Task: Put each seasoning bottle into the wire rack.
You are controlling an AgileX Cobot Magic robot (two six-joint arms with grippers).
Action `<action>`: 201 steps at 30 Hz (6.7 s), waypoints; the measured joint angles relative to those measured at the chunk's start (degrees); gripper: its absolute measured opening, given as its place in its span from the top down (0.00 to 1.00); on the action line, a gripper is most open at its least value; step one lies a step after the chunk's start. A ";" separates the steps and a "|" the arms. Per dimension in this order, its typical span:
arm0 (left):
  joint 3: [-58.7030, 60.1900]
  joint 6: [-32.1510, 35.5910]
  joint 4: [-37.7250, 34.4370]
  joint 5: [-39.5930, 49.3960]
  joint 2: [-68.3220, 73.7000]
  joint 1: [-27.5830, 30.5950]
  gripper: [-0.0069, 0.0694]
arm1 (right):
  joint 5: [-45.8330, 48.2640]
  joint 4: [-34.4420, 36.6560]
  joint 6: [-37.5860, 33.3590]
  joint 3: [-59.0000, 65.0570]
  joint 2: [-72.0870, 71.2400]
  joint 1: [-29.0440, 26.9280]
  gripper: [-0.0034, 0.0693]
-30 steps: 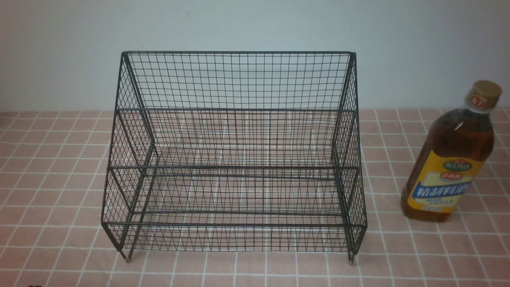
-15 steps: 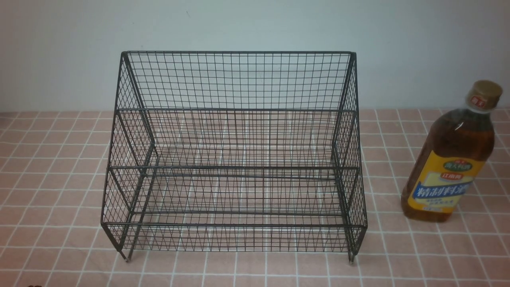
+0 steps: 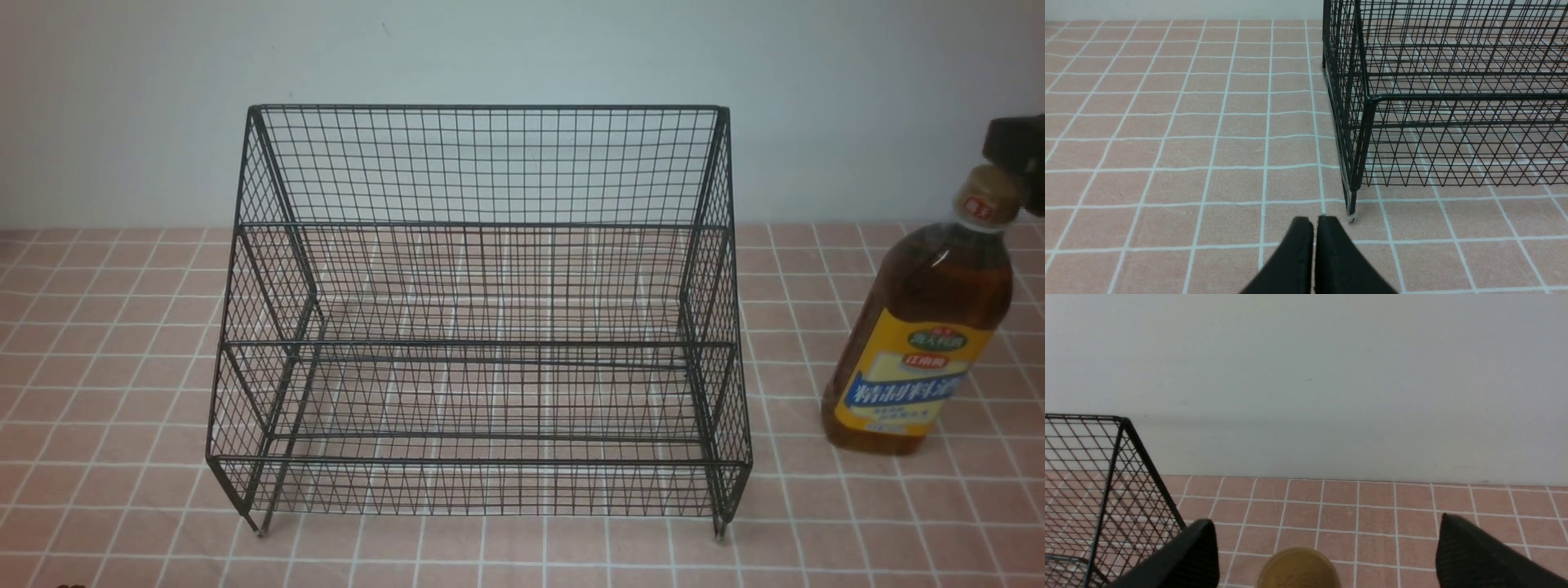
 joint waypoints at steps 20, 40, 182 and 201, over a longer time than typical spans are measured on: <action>0.00 0.00 0.00 0.00 0.00 0.00 0.92 | -2.02 -1.25 -4.02 -0.06 7.98 2.58 0.04; 0.00 0.00 0.00 0.00 0.00 0.00 0.92 | 2.95 -3.51 -4.77 -2.97 9.50 2.64 0.52; 0.00 0.00 0.00 0.00 0.00 0.00 0.92 | 39.79 -19.04 16.54 -33.12 13.56 3.43 0.97; 0.00 0.00 0.00 0.00 0.00 0.00 0.92 | 17.52 -16.09 21.65 -7.79 -35.46 -5.14 0.97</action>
